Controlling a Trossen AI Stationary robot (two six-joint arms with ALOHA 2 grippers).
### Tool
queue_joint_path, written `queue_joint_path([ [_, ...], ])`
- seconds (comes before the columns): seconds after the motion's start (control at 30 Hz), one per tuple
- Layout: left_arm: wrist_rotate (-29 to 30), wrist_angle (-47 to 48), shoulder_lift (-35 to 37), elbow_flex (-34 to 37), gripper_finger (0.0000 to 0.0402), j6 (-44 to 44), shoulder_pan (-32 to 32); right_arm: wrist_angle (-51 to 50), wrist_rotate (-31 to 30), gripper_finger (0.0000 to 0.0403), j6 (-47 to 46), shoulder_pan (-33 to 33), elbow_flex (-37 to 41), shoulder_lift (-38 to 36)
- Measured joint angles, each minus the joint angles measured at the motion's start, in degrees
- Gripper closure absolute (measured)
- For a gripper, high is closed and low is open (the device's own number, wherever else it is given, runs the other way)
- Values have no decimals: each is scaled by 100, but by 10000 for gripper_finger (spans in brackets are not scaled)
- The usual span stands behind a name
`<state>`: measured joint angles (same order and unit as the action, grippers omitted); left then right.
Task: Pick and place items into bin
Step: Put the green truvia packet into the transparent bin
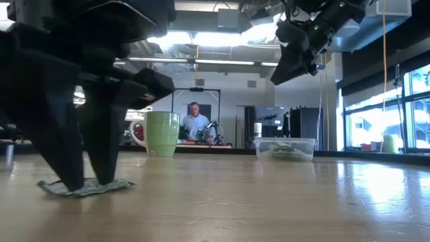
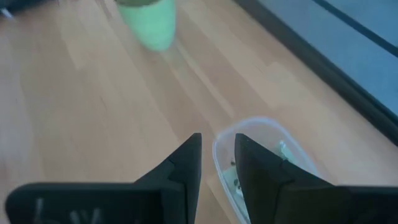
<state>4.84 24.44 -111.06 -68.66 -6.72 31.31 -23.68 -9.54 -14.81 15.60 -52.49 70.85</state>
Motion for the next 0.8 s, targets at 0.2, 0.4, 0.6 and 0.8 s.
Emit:
queue_joint_path([
  [0.2, 73, 318, -35, -22, 313, -103, 11, -226, 2, 303, -8, -61, 0, 0],
  [0.4, 390, 720, -20, -28, 313, -170, 20, -229, 3, 303, -13, -66, 0, 0],
  [0.6, 411, 727, -27, -17, 317, -166, 18, -230, 4, 303, -13, -66, 0, 0],
  [0.8, 366, 744, -31, -13, 358, -149, 9, -230, 2, 303, -13, -66, 0, 0],
])
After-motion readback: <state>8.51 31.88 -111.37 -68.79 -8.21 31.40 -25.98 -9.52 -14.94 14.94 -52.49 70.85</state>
